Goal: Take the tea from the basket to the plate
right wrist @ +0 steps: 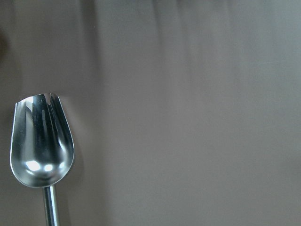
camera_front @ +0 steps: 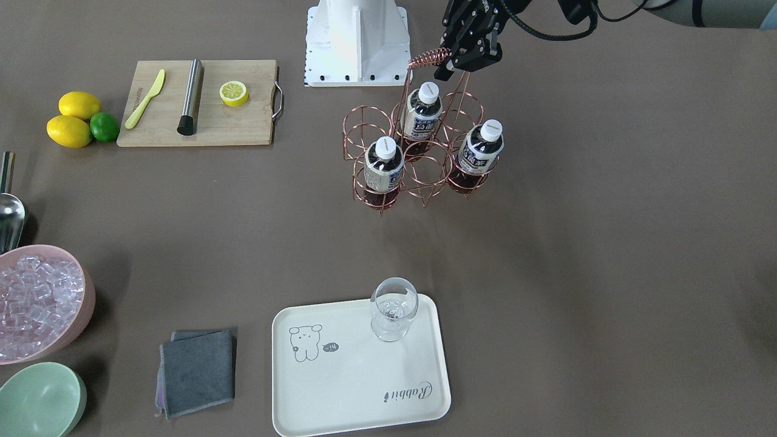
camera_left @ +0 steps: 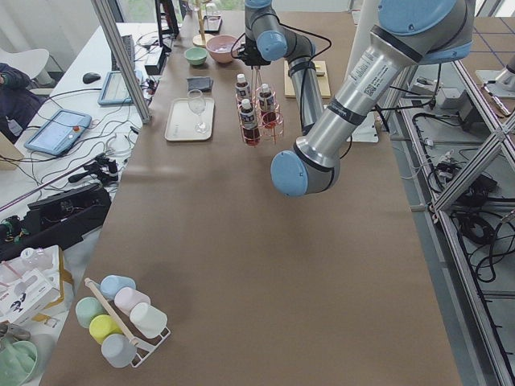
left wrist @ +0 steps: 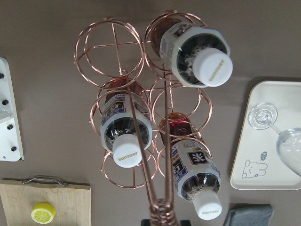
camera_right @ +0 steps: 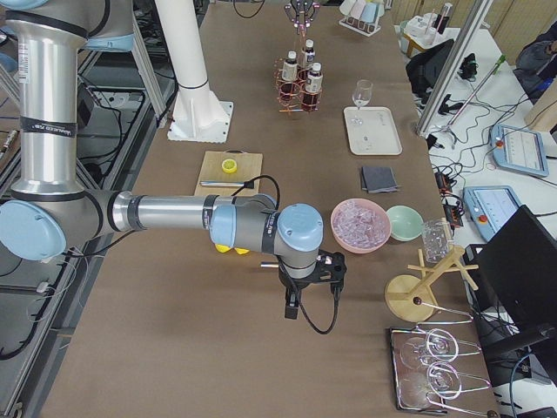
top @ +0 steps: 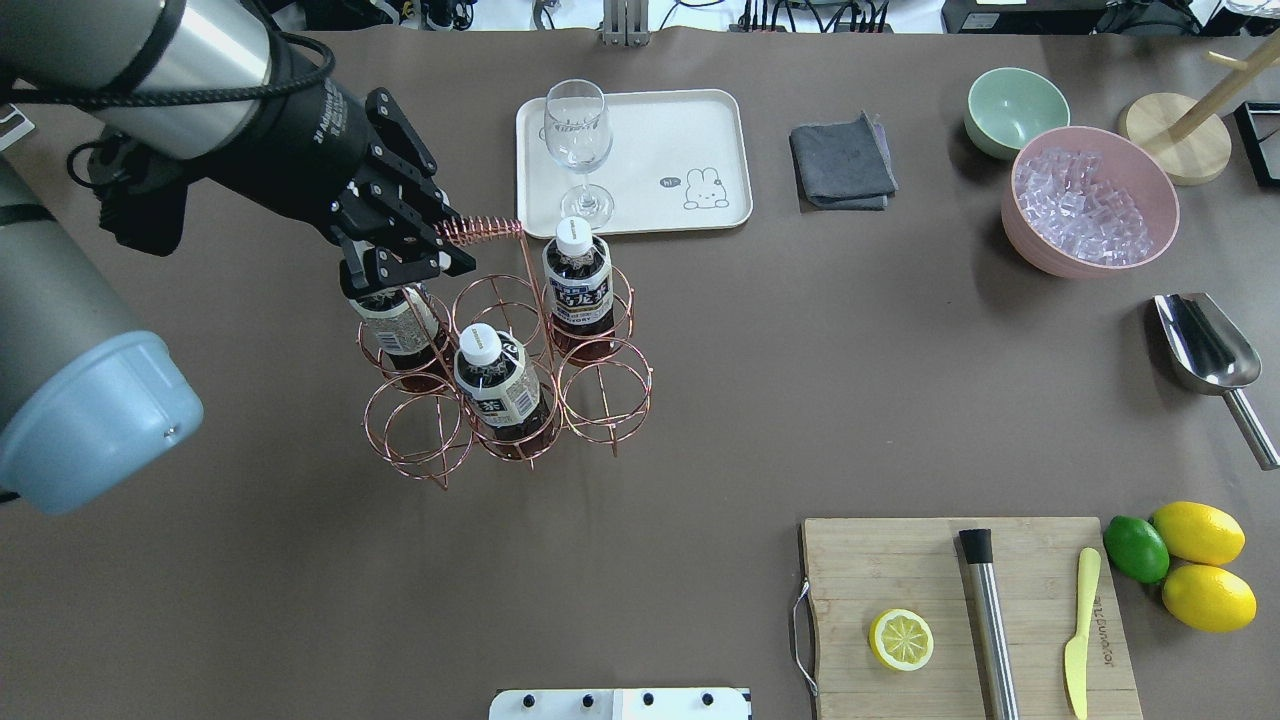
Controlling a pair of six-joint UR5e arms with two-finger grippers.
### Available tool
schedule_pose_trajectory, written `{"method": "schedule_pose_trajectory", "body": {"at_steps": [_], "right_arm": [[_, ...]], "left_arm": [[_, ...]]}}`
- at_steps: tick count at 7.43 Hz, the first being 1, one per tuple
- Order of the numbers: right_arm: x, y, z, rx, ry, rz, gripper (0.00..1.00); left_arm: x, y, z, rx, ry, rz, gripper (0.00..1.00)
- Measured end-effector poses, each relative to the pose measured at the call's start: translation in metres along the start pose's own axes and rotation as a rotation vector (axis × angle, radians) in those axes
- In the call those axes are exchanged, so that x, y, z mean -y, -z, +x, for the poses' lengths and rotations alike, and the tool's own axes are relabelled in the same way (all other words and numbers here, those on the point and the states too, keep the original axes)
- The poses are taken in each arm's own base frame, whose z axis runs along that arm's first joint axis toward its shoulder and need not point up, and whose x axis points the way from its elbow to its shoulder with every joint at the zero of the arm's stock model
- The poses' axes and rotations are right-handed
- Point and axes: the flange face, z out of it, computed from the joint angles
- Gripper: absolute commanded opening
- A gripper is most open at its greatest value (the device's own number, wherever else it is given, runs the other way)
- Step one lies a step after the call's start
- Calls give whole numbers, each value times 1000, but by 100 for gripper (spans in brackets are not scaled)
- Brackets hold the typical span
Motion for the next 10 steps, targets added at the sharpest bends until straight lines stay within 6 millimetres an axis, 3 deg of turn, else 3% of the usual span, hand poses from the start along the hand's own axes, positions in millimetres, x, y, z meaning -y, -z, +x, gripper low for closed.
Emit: {"method": "schedule_pose_trajectory", "body": {"at_steps": [7, 10], "right_arm": [[-7, -6, 6, -5, -11, -16, 100], [-7, -5, 4, 0, -1, -12, 100]], "left_arm": [[-37, -51, -54, 45, -51, -94, 0], [-39, -66, -68, 78, -51, -120, 0]]}}
